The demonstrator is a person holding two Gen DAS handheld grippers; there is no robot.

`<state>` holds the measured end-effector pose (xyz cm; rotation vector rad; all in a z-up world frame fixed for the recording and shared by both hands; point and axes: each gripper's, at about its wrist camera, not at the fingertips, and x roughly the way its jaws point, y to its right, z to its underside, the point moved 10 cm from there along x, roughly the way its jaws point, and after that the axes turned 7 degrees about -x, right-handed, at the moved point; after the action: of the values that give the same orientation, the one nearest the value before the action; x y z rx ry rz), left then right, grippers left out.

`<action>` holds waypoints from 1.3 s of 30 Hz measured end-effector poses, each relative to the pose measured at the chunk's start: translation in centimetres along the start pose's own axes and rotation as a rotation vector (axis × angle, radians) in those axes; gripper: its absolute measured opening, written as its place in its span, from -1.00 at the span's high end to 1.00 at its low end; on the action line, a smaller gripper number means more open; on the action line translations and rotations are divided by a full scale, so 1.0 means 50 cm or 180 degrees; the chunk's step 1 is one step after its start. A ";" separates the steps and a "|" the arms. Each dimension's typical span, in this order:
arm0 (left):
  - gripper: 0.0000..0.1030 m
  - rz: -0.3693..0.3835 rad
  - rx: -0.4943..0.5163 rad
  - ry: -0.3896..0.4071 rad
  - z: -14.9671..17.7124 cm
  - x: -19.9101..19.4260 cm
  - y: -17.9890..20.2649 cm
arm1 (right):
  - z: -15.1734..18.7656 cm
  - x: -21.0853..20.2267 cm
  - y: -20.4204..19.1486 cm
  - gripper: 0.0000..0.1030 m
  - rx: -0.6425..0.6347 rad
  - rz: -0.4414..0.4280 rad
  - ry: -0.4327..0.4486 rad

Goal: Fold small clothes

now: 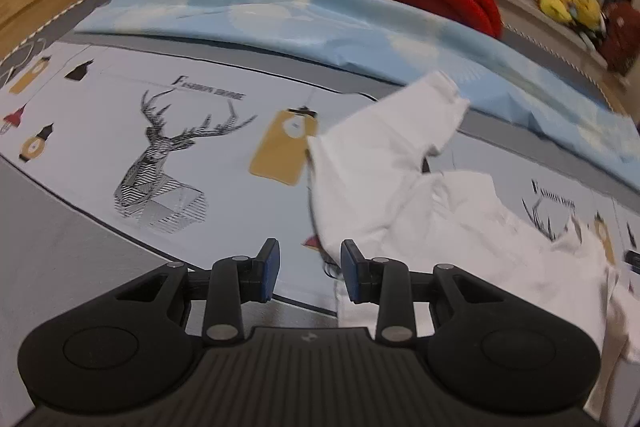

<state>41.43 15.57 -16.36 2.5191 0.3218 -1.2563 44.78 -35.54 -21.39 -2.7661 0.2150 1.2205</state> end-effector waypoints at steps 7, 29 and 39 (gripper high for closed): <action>0.28 -0.0041 -0.0141 0.0020 -0.018 -0.006 -0.046 | 0.023 -0.235 -0.162 -0.05 -0.0094 -0.0665 0.0151; 0.90 0.0430 0.1360 -0.1689 0.480 -0.078 -0.185 | 0.118 -0.262 -0.185 -0.06 -0.0520 -0.0843 -0.0180; 0.84 0.0389 0.1398 -0.1659 0.525 -0.149 -0.186 | 0.134 -0.245 -0.135 -0.06 -0.0435 -0.0715 -0.0348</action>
<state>14.62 14.07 -26.90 2.3546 -0.2514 -2.0335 32.95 -26.83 -16.51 -2.7300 -0.1908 1.3660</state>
